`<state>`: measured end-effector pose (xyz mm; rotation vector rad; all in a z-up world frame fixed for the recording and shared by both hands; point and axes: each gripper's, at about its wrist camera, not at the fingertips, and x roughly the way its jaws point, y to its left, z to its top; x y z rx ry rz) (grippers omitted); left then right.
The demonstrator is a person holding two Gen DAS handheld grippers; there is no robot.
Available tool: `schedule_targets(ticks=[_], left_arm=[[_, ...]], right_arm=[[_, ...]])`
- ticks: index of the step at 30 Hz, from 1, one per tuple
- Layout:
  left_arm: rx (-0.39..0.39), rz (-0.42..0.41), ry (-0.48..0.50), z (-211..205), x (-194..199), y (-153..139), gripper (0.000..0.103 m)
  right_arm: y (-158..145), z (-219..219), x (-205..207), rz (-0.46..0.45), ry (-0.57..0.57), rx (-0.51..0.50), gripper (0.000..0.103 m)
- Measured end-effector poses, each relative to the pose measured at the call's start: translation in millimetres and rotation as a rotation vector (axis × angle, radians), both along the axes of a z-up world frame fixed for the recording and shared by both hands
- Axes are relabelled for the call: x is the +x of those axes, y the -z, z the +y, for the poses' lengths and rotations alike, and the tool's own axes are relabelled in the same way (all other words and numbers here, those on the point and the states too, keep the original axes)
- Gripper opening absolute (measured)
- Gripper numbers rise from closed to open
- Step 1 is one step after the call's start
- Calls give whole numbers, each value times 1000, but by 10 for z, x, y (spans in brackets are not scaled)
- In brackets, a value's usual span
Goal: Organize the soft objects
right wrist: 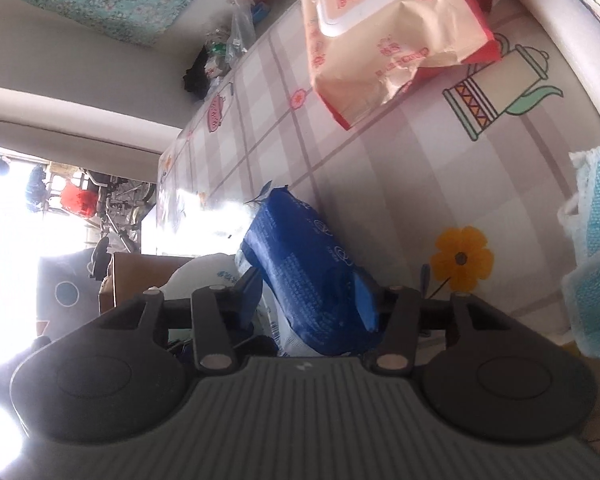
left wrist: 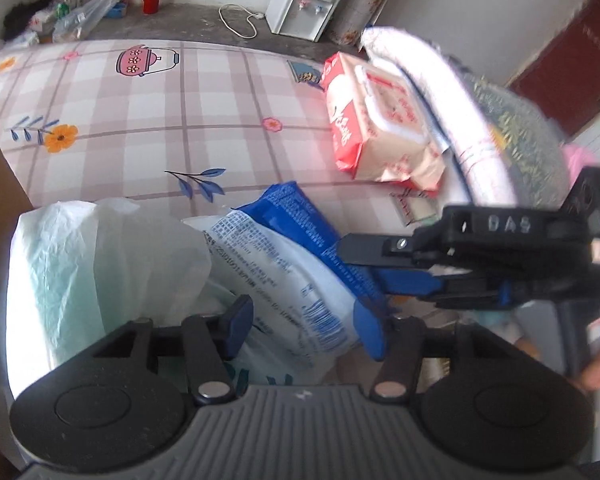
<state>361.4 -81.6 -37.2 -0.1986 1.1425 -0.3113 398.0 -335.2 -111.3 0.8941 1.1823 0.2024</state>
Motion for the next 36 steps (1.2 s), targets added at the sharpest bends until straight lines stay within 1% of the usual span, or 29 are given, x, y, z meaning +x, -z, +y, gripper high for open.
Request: schedule_targets(ticks=[1, 3, 4, 5, 8, 10, 12, 14, 16, 17, 18, 19, 20, 21, 22, 26, 29, 31, 33, 36], left_arm=[[20, 2, 8, -31, 3, 20, 56], [26, -5, 8, -46, 1, 45, 57], [26, -7, 10, -41, 4, 56, 57], [24, -9, 9, -36, 5, 66, 57], [16, -1, -2, -12, 13, 108, 57], [-2, 12, -20, 24, 30, 140, 55], [-22, 26, -38, 64, 49, 153, 53], [-30, 30, -43, 78, 57, 158, 52], [-27, 24, -46, 76, 46, 156, 50], [-26, 23, -48, 74, 44, 152, 50], [-28, 22, -52, 71, 42, 145, 50], [-29, 22, -53, 65, 41, 136, 49], [-29, 21, -50, 50, 42, 122, 49], [-28, 17, -43, 29, 39, 104, 50], [-29, 16, -33, 5, 36, 89, 51], [-31, 6, -23, -89, 34, 43, 51], [-86, 9, -11, -111, 18, -8, 51], [-106, 5, -2, -127, -25, -54, 51], [-96, -8, 10, -137, -78, -99, 51], [-89, -1, 5, -100, -148, -123, 51]], right_arm=[[31, -45, -26, 15, 10, 1, 53], [62, -57, -42, 41, 11, -33, 66], [77, -52, -49, 54, 8, -54, 69], [96, -60, -76, 52, 7, -52, 72], [140, -14, -98, 71, -13, -7, 75], [164, 38, -101, 88, -39, 28, 80], [170, 95, -114, 95, -50, 38, 84], [174, 115, -144, 87, -37, 56, 85], [186, 81, -182, 75, 8, 97, 85], [196, 59, -204, 68, 31, 109, 81], [198, 46, -219, 63, 50, 102, 69], [192, 39, -233, 61, 63, 77, 60], [194, 31, -244, 59, 74, 69, 46], [203, 21, -260, 55, 86, 86, 37], [190, 20, -271, 45, 95, 98, 35], [-68, 101, -285, -29, 78, -13, 30], [-300, 60, -273, -77, 71, -85, 25], [-485, 0, -281, -113, 60, -154, 23], [-669, -85, -313, -141, 50, -239, 22], [-898, -215, -400, -172, 33, -368, 21]])
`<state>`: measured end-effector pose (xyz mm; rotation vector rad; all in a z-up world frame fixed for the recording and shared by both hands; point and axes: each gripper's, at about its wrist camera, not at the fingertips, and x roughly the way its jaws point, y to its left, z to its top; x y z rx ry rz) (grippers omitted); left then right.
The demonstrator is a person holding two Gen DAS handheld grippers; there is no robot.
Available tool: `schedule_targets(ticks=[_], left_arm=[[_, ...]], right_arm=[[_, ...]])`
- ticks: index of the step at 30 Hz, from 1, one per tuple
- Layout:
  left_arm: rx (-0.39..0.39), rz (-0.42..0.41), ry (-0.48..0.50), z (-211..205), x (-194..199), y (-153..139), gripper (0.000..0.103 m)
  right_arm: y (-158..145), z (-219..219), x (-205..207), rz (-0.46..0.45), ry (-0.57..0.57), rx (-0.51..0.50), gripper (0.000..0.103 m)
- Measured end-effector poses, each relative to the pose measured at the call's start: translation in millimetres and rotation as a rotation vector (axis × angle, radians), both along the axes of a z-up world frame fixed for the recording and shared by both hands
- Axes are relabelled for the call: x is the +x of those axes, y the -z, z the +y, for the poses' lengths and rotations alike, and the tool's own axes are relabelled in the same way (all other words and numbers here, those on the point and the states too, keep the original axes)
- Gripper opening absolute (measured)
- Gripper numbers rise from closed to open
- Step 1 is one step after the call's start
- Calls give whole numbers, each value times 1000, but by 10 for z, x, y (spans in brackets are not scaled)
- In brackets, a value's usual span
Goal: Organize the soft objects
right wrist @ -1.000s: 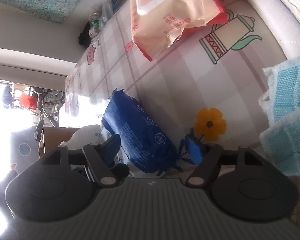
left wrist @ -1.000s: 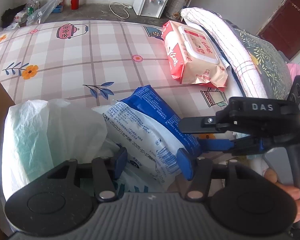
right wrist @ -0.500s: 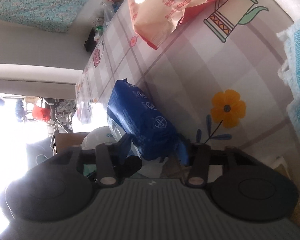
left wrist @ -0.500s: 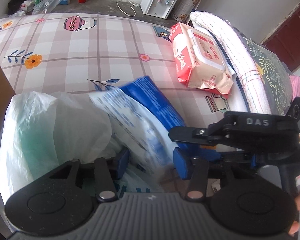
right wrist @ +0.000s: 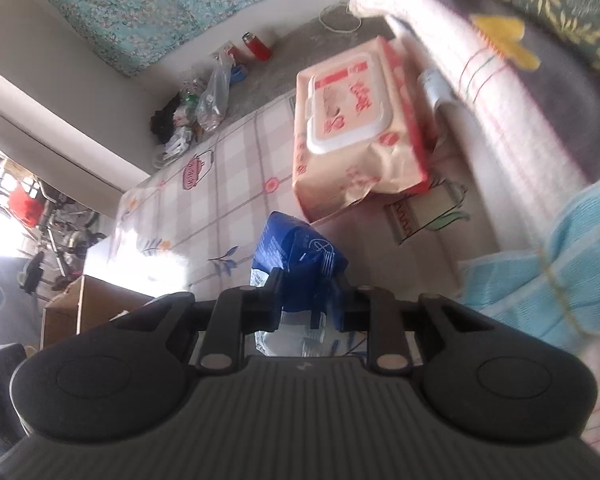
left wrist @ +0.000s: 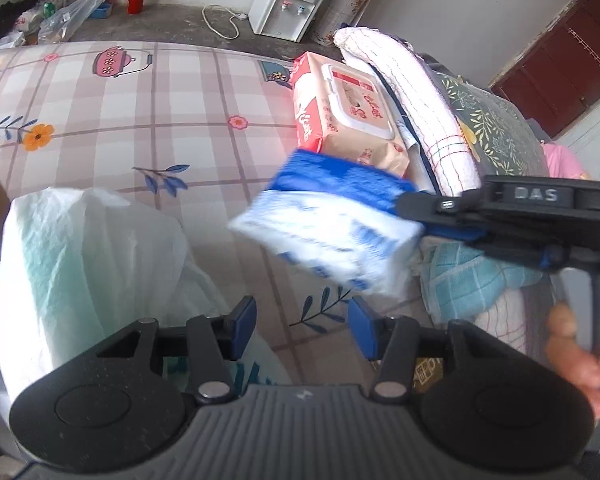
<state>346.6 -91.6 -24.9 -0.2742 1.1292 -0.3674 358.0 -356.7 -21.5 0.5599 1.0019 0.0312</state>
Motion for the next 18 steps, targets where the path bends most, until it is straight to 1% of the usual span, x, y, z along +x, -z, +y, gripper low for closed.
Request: schedule_targets(ticks=[1, 4, 6, 8, 10, 12, 15, 16, 18], left_arm=[[-1, 4, -5, 24, -15, -4, 51], [-9, 9, -41, 129, -52, -29, 51], [-26, 9, -67, 214, -67, -64, 50], [-41, 11, -94, 302, -78, -109, 50], [-55, 6, -125, 378, -86, -162, 50], [-68, 5, -145, 427, -99, -205, 50], [-83, 3, -156, 458, -151, -256, 50], [-85, 1, -155, 447, -166, -268, 51], [-82, 0, -148, 427, -193, -283, 52]], right_arm=[[-70, -34, -34, -8, -11, -47, 21], [-289, -15, -174, -45, -122, -192, 21], [-386, 199, -279, -72, -232, -344, 21], [-442, 480, -399, -113, -368, -491, 21], [-447, 728, -555, -140, -499, -605, 22], [-432, 900, -689, -149, -614, -645, 23], [-392, 1107, -865, -134, -724, -647, 25], [-377, 1143, -917, -135, -744, -638, 27], [-424, 1148, -991, -139, -747, -595, 34]])
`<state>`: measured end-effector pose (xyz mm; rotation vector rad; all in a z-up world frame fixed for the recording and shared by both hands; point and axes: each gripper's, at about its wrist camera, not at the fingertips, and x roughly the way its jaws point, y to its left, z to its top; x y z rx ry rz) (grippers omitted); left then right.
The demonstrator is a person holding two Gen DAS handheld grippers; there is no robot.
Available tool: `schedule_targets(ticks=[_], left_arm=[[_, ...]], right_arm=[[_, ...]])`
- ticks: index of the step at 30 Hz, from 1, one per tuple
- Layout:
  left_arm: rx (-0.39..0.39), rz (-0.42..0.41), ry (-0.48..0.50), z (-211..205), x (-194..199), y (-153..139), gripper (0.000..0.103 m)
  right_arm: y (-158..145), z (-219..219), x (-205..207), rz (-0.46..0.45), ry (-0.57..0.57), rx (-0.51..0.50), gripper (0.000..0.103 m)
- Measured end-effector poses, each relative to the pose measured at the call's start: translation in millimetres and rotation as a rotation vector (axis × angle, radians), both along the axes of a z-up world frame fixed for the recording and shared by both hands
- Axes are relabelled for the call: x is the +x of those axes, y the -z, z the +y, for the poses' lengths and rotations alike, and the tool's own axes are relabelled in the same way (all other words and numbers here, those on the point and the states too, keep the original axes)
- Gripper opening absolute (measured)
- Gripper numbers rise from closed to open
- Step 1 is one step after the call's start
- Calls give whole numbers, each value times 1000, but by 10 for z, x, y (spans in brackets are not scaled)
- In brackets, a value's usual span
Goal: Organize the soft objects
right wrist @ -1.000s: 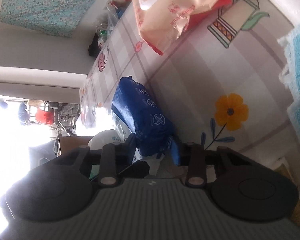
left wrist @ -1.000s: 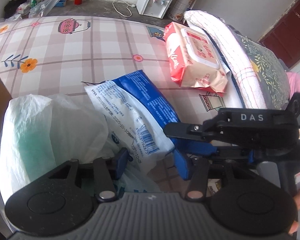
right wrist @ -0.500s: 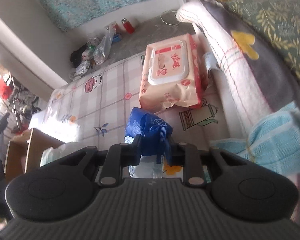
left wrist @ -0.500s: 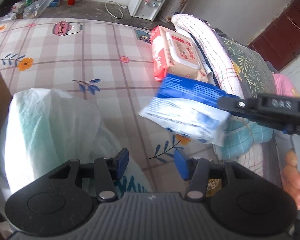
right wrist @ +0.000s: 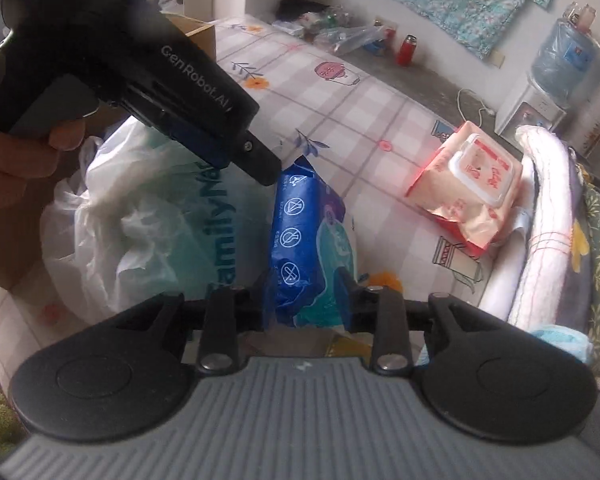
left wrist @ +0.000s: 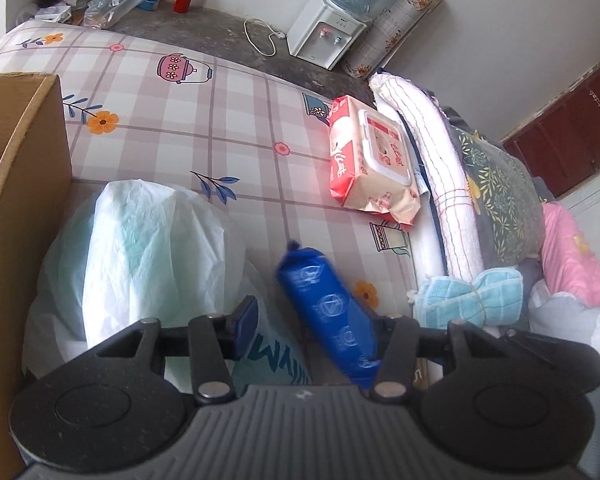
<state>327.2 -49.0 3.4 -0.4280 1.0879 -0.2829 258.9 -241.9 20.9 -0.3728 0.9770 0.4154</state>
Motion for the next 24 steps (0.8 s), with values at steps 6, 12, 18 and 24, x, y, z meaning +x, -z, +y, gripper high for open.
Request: schedule_targets(ticks=[6, 12, 18, 24], left_arm=[[1, 1, 6, 10, -66, -16, 53], [-22, -6, 9, 21, -125, -66, 51], [-91, -28, 59, -63, -211, -161, 51], [-111, 81, 82, -277, -127, 166, 50]], right_arm=[[-140, -529, 54, 72, 214, 382, 56], [214, -1218, 347, 198, 558, 657, 60], [551, -1366, 525, 264, 655, 763, 60], [821, -1313, 744, 326, 678, 806, 60]])
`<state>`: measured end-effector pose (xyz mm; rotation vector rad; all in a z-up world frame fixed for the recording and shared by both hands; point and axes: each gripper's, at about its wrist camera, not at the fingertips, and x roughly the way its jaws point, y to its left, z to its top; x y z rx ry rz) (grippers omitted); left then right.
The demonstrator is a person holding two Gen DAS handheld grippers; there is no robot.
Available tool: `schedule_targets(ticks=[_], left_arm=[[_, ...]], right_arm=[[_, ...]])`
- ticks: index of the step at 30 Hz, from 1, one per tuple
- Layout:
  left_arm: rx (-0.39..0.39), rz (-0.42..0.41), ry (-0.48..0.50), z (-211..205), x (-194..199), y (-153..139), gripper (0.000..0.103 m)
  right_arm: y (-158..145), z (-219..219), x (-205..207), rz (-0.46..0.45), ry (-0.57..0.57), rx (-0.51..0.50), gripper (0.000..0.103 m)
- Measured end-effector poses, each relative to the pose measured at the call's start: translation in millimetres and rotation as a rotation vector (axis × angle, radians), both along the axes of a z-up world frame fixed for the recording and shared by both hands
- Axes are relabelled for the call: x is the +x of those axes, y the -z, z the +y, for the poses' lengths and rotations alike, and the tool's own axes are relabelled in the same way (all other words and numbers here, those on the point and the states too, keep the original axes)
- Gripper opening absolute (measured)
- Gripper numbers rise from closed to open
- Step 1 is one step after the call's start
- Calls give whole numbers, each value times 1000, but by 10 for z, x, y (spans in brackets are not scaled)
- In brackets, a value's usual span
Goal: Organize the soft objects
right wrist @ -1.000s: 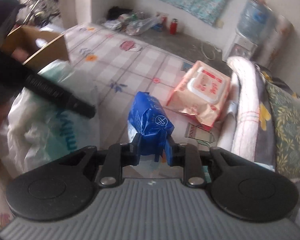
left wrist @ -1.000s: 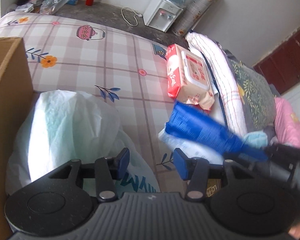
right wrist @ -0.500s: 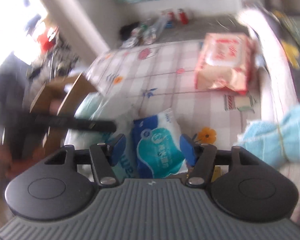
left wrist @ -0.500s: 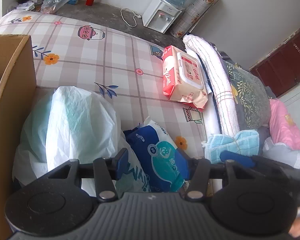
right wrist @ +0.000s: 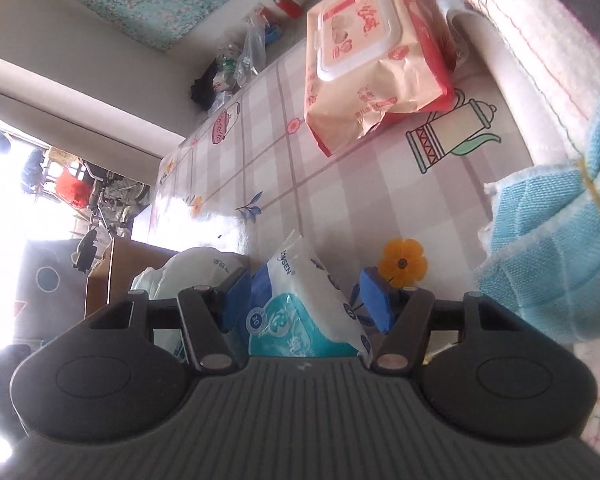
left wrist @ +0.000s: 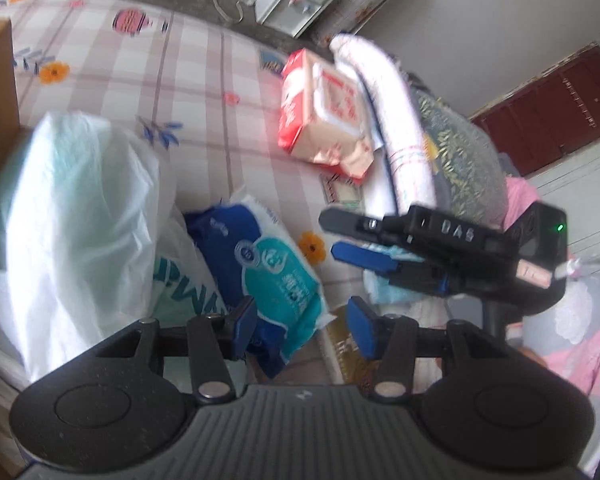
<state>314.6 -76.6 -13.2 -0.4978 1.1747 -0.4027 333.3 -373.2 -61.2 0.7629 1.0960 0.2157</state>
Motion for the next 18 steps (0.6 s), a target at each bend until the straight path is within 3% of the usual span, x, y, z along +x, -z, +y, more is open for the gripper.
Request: schedule_targets(ticks=[4, 9, 15, 18], left_arm=[[30, 41, -25, -34, 90, 212, 48], [48, 49, -28, -75, 194, 245, 46], [68, 9, -12, -232, 328, 215, 52], [83, 6, -9, -273, 366, 241, 53]], right_arm=[[192, 3, 119, 41, 17, 60, 60], [366, 43, 195, 91, -14, 156, 60], [326, -62, 119, 89, -12, 230, 62], [291, -127, 79, 86, -5, 216, 62]])
